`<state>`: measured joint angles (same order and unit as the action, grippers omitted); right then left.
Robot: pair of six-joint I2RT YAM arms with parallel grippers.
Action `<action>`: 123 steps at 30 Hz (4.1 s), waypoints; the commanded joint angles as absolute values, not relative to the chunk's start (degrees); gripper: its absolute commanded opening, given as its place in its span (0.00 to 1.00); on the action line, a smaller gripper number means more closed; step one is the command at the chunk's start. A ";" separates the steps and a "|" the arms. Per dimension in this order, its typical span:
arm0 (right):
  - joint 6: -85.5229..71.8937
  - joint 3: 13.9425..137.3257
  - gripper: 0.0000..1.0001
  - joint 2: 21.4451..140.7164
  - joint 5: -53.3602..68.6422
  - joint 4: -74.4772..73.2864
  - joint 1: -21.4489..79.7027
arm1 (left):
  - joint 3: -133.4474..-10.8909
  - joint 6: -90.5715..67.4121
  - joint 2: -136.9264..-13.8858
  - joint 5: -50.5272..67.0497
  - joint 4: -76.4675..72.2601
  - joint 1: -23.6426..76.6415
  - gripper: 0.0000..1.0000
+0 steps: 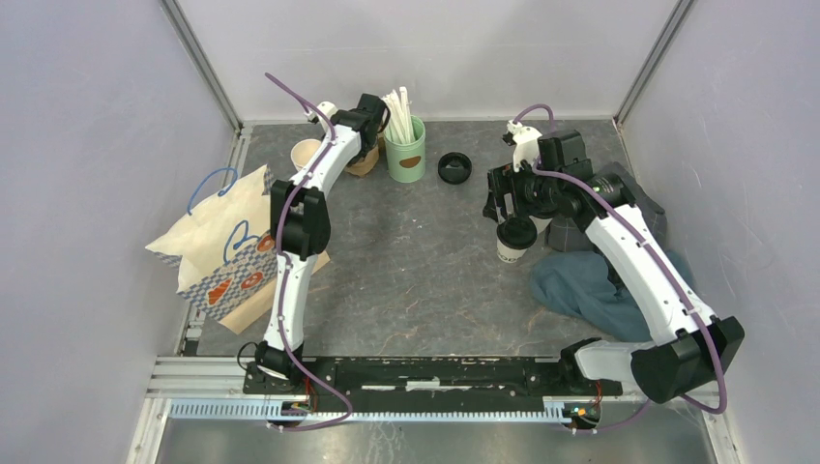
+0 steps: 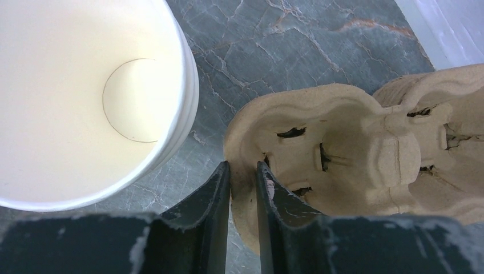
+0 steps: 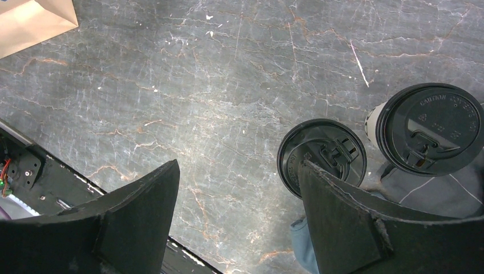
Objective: Pack the takeout coffee
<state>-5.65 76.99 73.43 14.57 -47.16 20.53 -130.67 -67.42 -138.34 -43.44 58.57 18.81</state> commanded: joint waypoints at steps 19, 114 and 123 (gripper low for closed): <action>-4.81 76.23 0.83 73.21 15.15 -44.39 20.68 | -133.20 -64.28 -137.91 -44.79 57.72 18.54 0.32; -33.72 77.50 0.88 81.15 44.96 -19.06 17.81 | -109.19 -54.47 -83.41 -7.86 41.40 10.80 0.02; -69.39 65.14 0.92 85.24 50.10 22.44 18.05 | -95.26 -53.72 -73.57 7.87 37.34 10.77 0.02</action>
